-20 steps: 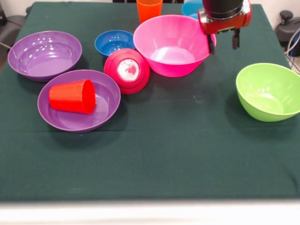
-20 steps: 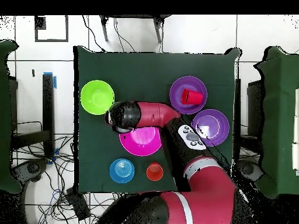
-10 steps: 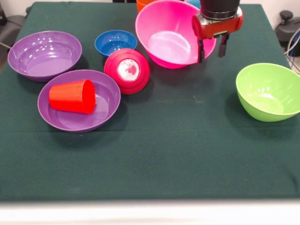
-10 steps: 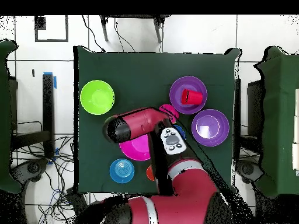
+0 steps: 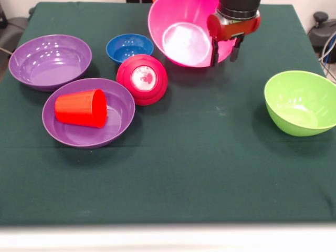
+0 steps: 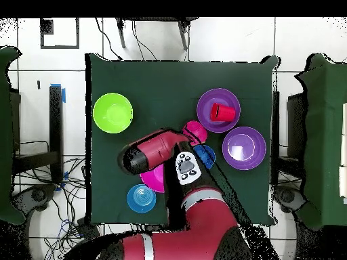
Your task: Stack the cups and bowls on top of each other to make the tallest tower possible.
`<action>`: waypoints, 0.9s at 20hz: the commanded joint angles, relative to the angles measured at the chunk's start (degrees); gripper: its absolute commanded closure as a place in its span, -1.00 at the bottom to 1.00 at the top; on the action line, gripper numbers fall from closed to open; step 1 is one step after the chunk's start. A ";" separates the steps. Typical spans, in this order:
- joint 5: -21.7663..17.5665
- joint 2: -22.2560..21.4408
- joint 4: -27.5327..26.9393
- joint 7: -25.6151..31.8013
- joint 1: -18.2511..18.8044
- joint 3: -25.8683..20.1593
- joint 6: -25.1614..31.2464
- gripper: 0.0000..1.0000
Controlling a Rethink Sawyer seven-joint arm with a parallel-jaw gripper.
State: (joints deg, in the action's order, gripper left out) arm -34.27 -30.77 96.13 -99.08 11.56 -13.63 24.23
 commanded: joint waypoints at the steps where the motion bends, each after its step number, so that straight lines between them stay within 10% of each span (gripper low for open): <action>1: -4.99 2.57 -2.08 2.78 -0.69 1.71 4.66 1.00; 18: -3.38 2.37 -2.24 3.34 -1.50 2.45 6.51 1.00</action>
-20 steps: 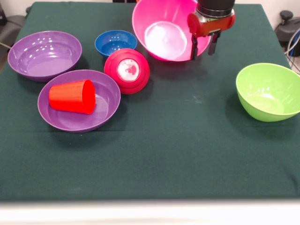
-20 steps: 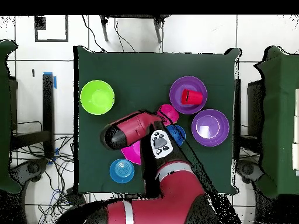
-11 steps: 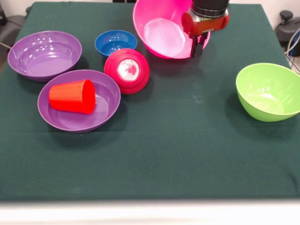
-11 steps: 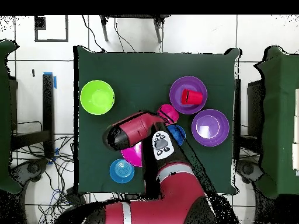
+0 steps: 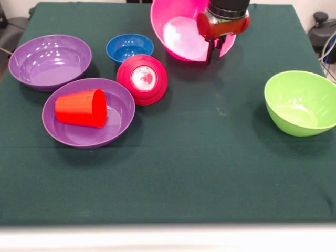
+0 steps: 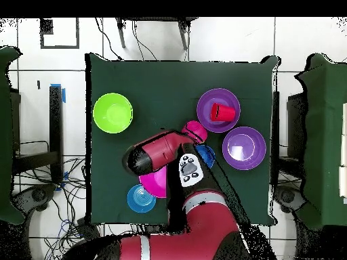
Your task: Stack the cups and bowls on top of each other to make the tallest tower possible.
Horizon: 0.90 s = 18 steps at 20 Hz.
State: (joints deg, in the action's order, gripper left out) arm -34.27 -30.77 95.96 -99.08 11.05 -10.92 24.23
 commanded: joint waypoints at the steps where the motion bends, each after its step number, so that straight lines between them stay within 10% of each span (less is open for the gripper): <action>1: -2.90 2.04 -2.07 3.72 -0.79 -0.52 7.32 1.00; 5: -1.27 1.36 -3.20 5.98 -0.14 -1.87 11.37 1.00; 6: -1.31 1.30 -3.03 5.67 0.19 -2.16 11.22 -1.00; 18: -1.06 0.70 -2.17 4.05 0.70 -2.76 10.23 -1.00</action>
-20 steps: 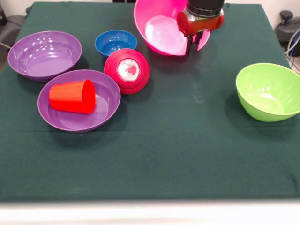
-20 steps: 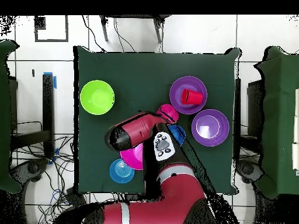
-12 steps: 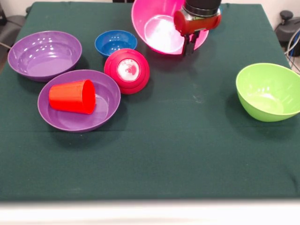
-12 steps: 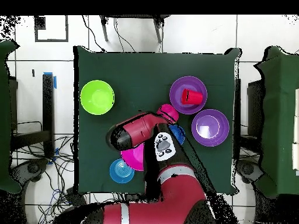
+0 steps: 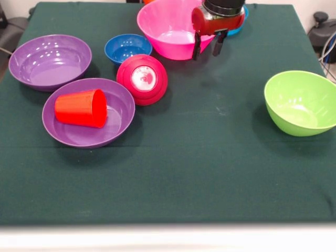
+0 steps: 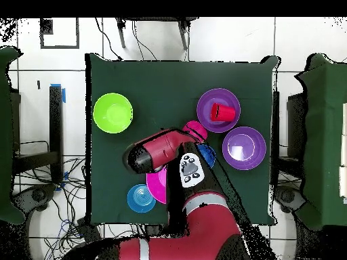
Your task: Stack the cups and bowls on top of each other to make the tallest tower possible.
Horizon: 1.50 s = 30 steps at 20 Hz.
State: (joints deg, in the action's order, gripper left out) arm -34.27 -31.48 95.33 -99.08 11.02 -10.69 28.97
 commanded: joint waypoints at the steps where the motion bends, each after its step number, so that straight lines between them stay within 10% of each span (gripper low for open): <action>1: -0.89 1.35 -1.59 4.10 0.65 -3.03 5.91 -1.00; 20: 6.71 0.20 -7.91 9.52 2.79 -5.15 35.97 -1.00; 30: 5.98 0.31 -3.03 7.24 3.80 -4.91 35.77 -1.00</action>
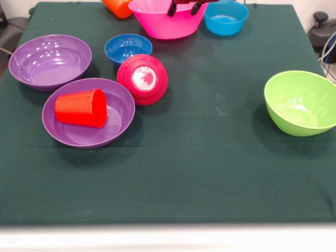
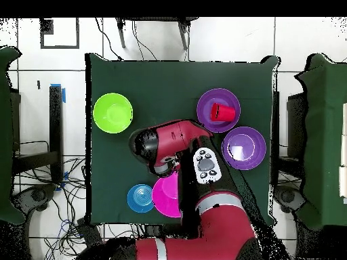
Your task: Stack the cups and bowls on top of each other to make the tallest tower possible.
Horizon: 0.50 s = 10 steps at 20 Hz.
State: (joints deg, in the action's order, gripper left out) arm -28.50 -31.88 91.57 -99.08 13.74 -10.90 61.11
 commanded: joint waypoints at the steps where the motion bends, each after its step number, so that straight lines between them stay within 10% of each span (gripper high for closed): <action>1: 0.26 0.66 0.95 7.23 1.21 -4.65 3.72 -1.00; 10: 0.38 2.51 -2.02 6.99 0.57 -4.83 5.69 -1.00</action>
State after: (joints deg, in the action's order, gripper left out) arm -28.51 -31.75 91.62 -99.08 13.97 -10.91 61.24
